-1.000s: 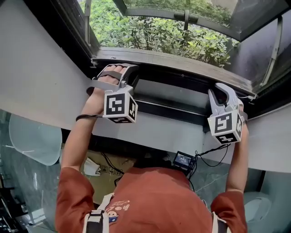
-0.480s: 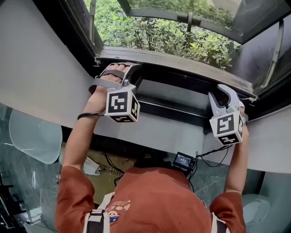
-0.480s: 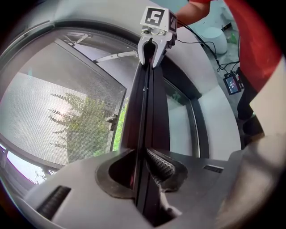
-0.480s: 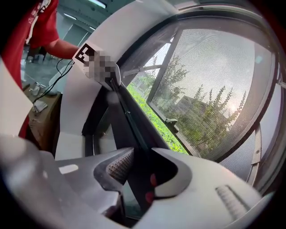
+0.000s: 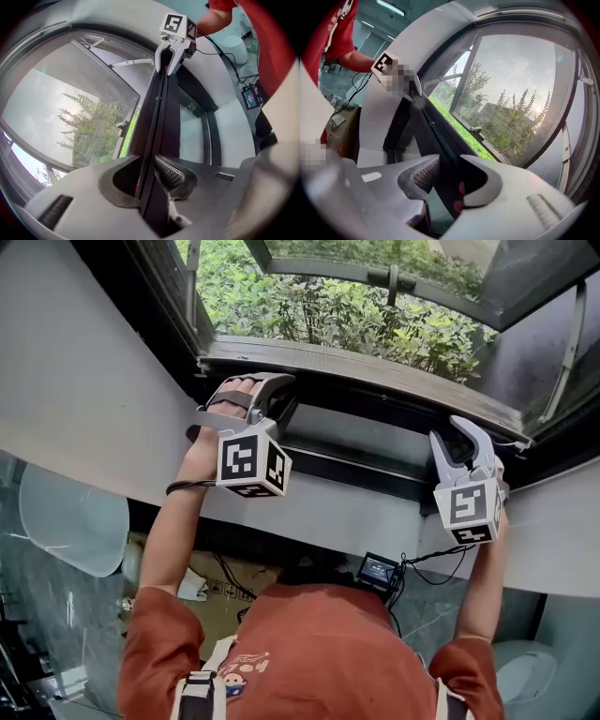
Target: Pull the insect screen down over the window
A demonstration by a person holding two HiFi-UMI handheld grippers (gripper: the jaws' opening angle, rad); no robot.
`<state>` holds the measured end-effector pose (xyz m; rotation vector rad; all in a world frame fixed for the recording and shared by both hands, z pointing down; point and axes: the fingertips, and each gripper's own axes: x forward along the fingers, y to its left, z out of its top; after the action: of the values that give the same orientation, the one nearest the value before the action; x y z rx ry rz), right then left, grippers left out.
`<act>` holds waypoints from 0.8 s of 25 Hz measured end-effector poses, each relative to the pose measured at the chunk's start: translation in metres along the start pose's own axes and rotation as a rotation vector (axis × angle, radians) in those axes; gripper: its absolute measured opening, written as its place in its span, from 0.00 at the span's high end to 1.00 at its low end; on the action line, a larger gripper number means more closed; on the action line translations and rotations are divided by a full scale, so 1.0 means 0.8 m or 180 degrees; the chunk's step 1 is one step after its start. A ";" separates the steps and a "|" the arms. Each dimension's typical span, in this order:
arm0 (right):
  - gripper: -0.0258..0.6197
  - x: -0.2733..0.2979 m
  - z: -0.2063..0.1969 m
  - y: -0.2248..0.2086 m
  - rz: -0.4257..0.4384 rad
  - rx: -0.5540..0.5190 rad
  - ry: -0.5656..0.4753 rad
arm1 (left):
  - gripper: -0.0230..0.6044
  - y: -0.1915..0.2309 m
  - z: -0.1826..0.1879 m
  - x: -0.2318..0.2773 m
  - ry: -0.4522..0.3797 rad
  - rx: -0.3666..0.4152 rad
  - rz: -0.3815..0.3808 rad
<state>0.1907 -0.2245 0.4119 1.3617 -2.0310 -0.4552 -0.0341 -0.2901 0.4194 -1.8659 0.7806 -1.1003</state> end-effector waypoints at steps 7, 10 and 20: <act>0.74 -0.011 -0.004 0.008 -0.0044 0.0221 -0.0083 | 0.80 -0.005 0.001 -0.007 -0.0186 -0.0605 0.0156; 0.74 -0.018 -0.004 0.013 -0.0095 0.0344 -0.0180 | 0.80 -0.013 0.003 -0.011 -0.0264 -0.0854 0.0209; 0.74 -0.033 -0.023 0.041 -0.0120 0.0769 -0.0264 | 0.80 -0.050 0.009 -0.033 -0.0557 -0.1783 0.0379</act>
<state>0.1871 -0.1861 0.4374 1.5486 -2.1871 -0.2937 -0.0349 -0.2470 0.4419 -2.2993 1.1635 -0.6686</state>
